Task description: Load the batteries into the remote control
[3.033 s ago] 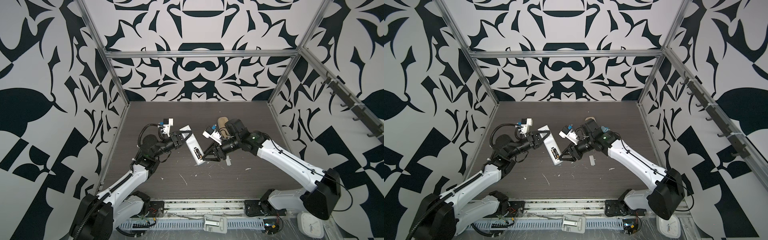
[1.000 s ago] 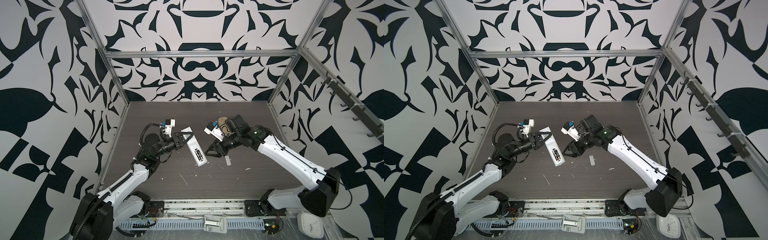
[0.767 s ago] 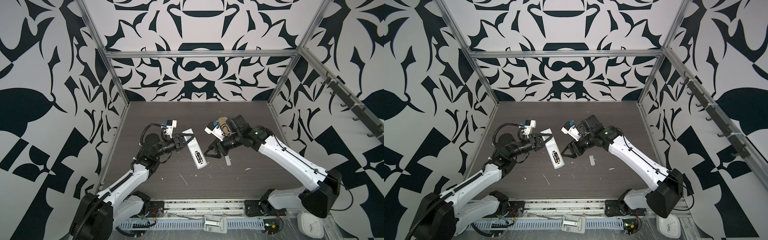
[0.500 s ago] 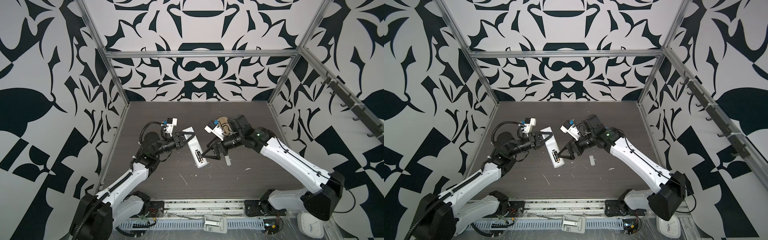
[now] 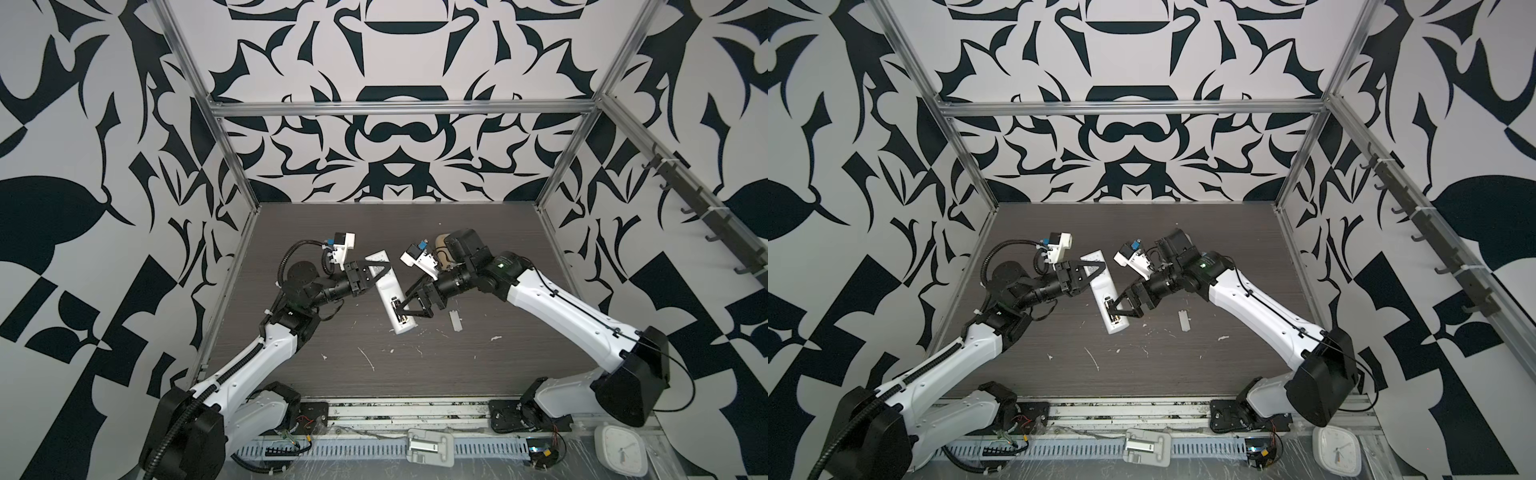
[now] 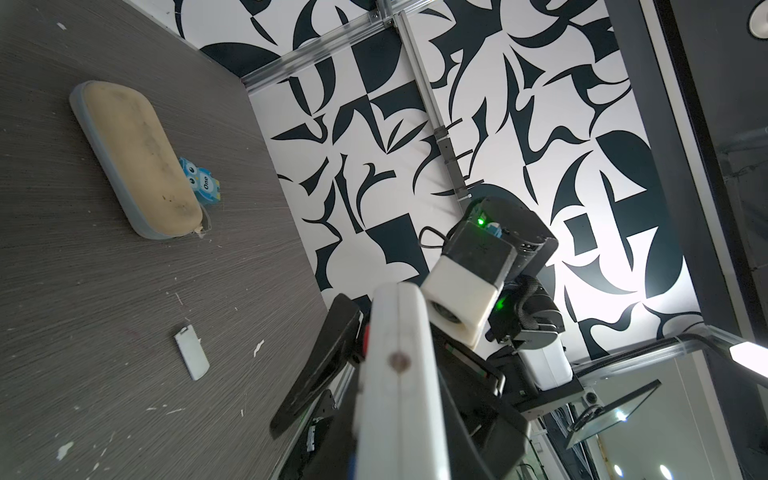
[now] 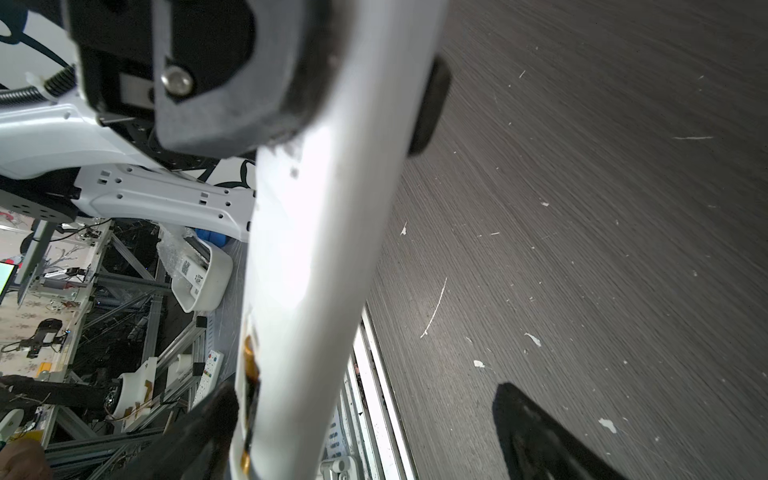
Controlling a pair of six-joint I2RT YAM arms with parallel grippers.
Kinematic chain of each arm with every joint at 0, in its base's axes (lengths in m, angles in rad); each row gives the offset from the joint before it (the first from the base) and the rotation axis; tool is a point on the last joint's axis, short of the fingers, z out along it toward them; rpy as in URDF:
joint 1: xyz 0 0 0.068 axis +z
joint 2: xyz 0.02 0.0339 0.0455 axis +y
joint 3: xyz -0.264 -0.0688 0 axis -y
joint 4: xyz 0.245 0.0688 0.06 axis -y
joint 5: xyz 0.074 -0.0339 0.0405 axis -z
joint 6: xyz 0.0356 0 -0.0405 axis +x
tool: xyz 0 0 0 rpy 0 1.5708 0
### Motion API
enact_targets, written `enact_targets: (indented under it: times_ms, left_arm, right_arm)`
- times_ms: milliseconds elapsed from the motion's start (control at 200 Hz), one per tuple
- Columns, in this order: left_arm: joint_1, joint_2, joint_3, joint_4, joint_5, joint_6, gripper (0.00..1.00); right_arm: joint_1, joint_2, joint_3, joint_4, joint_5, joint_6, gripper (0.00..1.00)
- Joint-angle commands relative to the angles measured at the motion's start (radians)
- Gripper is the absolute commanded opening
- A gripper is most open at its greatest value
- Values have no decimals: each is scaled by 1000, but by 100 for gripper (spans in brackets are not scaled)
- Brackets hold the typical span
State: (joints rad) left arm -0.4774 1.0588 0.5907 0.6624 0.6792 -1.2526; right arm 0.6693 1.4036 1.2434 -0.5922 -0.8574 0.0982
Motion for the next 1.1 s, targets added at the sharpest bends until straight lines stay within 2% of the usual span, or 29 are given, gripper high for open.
enact_targets:
  times_ms: [0, 470, 575, 660, 710, 805, 960, 1095]
  left_arm:
    - [-2, 7, 32, 62, 18, -20, 0]
    - [-2, 39, 67, 121, 43, -57, 0]
    - [-1, 43, 72, 123, 44, -58, 0]
    - [-1, 45, 79, 123, 45, -60, 0]
    - [-1, 47, 81, 124, 49, -61, 0]
    - [-1, 50, 84, 125, 52, -64, 0]
    - [-3, 51, 88, 120, 55, -67, 0]
    - [-2, 43, 81, 100, 47, -58, 0]
  right_arm:
    - [6, -15, 37, 34, -34, -18, 95]
    - [6, -40, 28, 88, -72, -25, 54]
    - [6, -44, 28, 94, -71, -25, 38]
    - [6, -48, 27, 100, -70, -25, 28]
    - [6, -49, 26, 102, -70, -26, 16]
    - [6, -53, 25, 103, -66, -28, 0]
    - [7, -61, 25, 105, -53, -25, 0]
    - [7, -71, 27, 100, -37, -23, 17]
